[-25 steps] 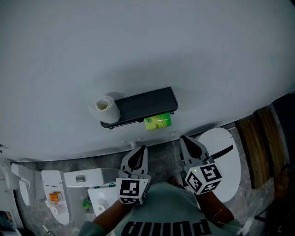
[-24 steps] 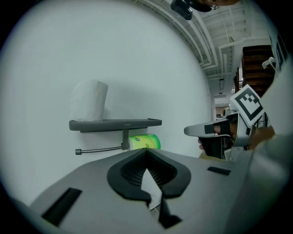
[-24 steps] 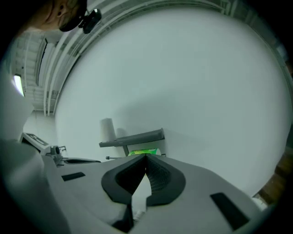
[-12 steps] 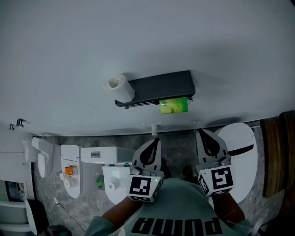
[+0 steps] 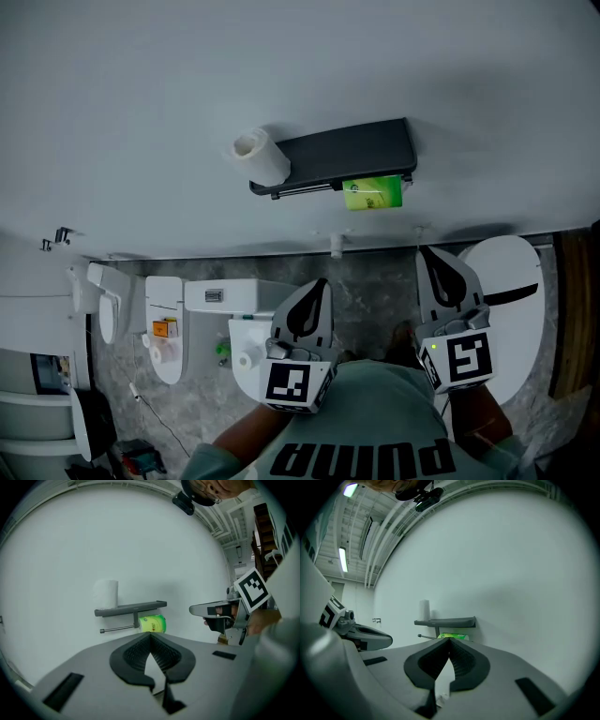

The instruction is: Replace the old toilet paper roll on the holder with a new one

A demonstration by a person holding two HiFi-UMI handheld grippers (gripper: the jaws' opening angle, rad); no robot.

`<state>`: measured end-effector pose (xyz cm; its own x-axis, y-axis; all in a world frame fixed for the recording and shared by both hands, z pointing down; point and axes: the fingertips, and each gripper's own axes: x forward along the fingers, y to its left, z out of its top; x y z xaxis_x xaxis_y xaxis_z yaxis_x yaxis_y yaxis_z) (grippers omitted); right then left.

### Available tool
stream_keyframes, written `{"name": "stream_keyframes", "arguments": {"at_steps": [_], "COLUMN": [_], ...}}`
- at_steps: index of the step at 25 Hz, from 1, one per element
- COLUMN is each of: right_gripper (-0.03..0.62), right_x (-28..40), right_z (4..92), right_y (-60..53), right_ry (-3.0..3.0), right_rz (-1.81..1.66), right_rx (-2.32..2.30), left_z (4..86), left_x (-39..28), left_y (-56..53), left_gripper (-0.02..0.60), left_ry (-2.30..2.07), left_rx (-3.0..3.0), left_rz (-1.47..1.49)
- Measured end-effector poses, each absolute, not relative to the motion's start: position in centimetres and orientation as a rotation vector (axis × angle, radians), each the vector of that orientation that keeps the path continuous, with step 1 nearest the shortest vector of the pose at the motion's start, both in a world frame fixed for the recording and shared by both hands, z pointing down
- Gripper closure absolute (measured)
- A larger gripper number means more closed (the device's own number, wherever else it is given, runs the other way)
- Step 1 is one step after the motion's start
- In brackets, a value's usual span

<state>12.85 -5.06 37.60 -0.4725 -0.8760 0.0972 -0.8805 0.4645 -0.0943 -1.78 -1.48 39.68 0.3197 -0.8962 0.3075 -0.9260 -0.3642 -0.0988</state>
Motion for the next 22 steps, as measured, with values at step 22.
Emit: {"name": "stream_keyframes", "arguments": {"at_steps": [22], "right_gripper": [0.585], "right_x": [-0.6], "right_z": [37.5], "right_y": [11.3], "right_ry": [-2.477], "right_rz": [0.21], "right_rx": [1.73], "left_z": [38.9], "left_x": [-15.9], "left_y": [12.7], "left_gripper": [0.577], "left_ry": [-1.619], "left_rx": [2.549], "left_rz": [0.193]}}
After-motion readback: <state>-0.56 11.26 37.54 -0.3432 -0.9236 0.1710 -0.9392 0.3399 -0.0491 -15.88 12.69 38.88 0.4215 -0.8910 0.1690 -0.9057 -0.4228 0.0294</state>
